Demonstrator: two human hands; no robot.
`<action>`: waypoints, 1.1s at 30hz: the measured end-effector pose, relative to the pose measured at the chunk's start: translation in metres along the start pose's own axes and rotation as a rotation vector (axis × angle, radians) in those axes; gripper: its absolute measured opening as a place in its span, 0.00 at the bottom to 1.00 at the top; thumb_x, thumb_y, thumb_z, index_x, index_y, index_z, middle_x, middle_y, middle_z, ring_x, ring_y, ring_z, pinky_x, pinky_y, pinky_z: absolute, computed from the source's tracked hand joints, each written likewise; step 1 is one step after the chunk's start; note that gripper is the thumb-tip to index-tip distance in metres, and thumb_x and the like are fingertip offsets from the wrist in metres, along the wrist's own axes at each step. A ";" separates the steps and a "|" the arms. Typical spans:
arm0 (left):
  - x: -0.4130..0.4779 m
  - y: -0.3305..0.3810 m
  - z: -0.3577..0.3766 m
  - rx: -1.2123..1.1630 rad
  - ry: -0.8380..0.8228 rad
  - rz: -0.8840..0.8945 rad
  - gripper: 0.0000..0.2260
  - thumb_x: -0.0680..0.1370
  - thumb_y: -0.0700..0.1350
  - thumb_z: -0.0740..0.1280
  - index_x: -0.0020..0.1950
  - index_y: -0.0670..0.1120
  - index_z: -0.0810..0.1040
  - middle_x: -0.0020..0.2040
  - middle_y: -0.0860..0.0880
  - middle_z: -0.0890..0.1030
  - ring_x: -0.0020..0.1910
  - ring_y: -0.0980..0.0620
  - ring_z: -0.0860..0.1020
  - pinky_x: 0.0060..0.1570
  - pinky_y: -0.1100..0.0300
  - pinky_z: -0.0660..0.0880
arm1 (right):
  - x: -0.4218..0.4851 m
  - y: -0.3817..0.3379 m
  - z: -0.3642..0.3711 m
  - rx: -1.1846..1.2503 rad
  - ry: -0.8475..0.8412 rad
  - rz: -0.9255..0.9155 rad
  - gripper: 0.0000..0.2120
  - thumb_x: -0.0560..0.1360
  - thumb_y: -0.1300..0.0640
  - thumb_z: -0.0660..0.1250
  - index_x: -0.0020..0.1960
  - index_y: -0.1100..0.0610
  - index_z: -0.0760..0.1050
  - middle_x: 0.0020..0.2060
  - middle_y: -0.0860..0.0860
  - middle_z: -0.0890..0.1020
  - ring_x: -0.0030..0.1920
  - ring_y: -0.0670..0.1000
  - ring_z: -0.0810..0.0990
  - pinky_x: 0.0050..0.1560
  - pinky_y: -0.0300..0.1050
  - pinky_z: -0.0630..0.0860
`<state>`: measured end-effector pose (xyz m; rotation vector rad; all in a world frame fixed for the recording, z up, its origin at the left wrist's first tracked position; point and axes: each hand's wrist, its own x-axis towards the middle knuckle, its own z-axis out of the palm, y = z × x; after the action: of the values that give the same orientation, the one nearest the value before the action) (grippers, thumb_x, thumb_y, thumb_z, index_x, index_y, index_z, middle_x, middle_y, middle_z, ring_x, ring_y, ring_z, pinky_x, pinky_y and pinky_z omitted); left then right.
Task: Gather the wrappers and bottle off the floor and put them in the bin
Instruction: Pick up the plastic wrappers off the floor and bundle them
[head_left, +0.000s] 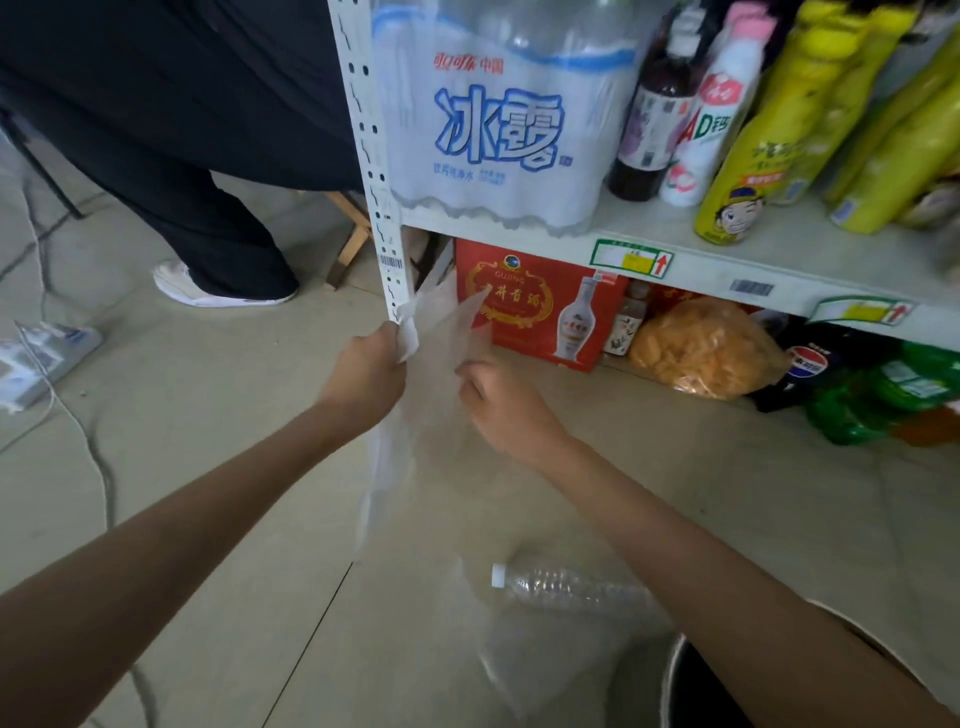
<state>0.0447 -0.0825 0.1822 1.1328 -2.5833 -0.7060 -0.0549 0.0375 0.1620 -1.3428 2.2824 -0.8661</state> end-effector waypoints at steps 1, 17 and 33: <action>-0.003 0.012 -0.002 -0.004 -0.007 0.005 0.11 0.78 0.41 0.56 0.57 0.37 0.71 0.52 0.34 0.79 0.50 0.34 0.78 0.44 0.52 0.73 | -0.007 -0.015 -0.008 0.031 0.010 -0.049 0.16 0.78 0.61 0.56 0.62 0.64 0.75 0.62 0.58 0.78 0.63 0.56 0.75 0.63 0.45 0.69; -0.063 0.050 -0.064 -0.198 -0.069 -0.137 0.08 0.74 0.35 0.57 0.46 0.37 0.76 0.43 0.40 0.77 0.43 0.43 0.75 0.40 0.54 0.72 | -0.081 -0.076 -0.029 0.201 -0.168 -0.226 0.06 0.73 0.65 0.60 0.49 0.57 0.67 0.47 0.51 0.75 0.37 0.48 0.72 0.39 0.42 0.68; -0.096 -0.038 -0.068 0.304 -0.086 0.046 0.05 0.73 0.33 0.56 0.46 0.40 0.68 0.47 0.30 0.78 0.47 0.31 0.77 0.39 0.53 0.67 | -0.234 0.088 0.161 -0.449 -0.652 0.365 0.20 0.77 0.60 0.56 0.68 0.60 0.66 0.76 0.61 0.56 0.76 0.60 0.57 0.73 0.54 0.60</action>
<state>0.1595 -0.0567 0.2188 1.1425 -2.8511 -0.3660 0.0939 0.2210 -0.0176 -1.0865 2.1224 0.2025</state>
